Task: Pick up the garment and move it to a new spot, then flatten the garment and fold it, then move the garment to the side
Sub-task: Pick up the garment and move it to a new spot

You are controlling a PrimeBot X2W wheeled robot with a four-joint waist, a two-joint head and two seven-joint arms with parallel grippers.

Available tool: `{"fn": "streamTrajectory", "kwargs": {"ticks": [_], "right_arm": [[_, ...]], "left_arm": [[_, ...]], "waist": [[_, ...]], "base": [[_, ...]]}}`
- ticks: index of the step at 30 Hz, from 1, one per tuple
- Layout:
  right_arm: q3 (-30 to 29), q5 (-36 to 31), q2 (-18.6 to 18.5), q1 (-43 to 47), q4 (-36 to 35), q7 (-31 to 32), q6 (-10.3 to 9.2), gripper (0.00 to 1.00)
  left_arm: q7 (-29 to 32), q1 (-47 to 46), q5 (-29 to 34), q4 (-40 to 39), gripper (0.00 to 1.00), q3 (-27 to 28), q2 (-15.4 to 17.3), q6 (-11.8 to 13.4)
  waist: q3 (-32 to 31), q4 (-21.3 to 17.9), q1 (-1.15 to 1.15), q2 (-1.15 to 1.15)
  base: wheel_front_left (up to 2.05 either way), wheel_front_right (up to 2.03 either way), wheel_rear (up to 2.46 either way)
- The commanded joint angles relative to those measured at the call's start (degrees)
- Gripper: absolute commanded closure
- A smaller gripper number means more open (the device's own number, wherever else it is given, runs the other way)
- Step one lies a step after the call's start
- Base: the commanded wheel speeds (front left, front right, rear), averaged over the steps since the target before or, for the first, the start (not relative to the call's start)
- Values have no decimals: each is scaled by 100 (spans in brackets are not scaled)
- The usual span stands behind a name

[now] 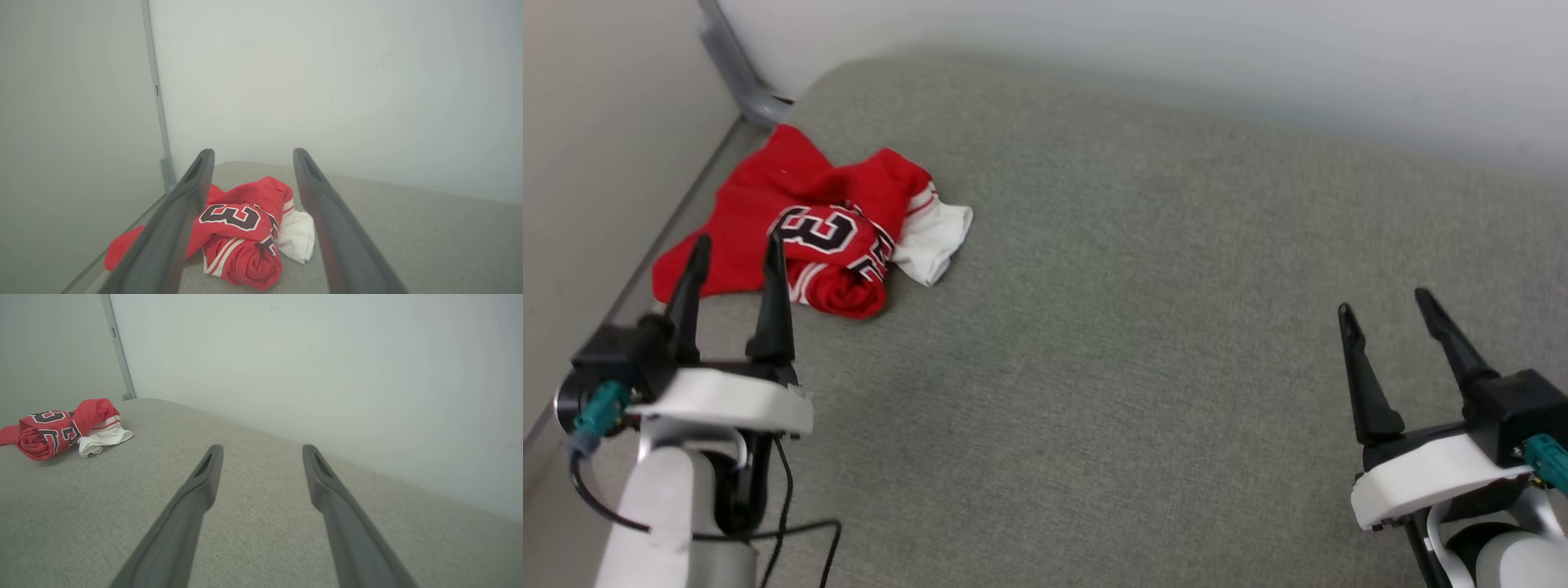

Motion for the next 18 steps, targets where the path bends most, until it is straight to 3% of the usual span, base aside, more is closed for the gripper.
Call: {"fn": "streamTrajectory", "kwargs": {"ticks": [1, 7, 18], "right_arm": [[-11, -41, 3, -123, -83, 22, -2, 0], [-86, -113, 3, -353, -288, 96, -2, 0], [-33, -164, 3, -750, -455, 160, -2, 0]], "left_arm": [[-25, -272, -99, 145, 0, -25, 100, -13], [151, -1327, -592, 1076, 0, -334, 594, -12], [2056, -3062, -1800, 2515, 0, -933, 1727, -6]], "waist": [[395, -253, 0, 0], [948, -504, 0, 0], [1757, -846, 0, 0]], "base": [[0, 0, 0], [0, 0, 0], [0, 0, 0]]}}
